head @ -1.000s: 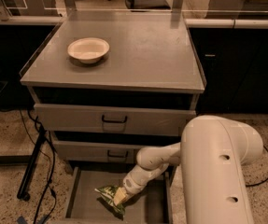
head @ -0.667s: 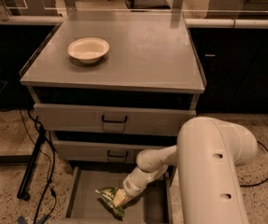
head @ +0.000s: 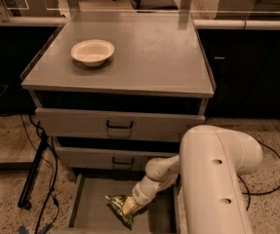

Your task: Place green jalapeno chip bag into bottom drawer

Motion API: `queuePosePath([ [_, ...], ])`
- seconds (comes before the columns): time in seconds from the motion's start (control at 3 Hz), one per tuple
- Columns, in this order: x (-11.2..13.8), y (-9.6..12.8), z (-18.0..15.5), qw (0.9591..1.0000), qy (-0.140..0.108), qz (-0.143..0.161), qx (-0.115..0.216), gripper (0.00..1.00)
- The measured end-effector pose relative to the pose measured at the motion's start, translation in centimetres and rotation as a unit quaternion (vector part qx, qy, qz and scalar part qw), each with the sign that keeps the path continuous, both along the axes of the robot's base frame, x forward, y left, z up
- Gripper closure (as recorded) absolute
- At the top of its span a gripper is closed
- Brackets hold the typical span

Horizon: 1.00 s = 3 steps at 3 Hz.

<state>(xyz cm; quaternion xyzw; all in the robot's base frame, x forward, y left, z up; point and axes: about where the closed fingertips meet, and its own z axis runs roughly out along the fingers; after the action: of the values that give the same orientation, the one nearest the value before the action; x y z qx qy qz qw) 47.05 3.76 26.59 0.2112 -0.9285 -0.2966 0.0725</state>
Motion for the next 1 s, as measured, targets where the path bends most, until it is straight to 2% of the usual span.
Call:
queuePosePath([
  [0.33,0.5,-1.1,-1.5,0.9995,0.008,-0.028,-0.011,1.0],
  [1.0,0.5,-1.6,-3.9,0.9984,0.026,-0.048,-0.018,1.0],
])
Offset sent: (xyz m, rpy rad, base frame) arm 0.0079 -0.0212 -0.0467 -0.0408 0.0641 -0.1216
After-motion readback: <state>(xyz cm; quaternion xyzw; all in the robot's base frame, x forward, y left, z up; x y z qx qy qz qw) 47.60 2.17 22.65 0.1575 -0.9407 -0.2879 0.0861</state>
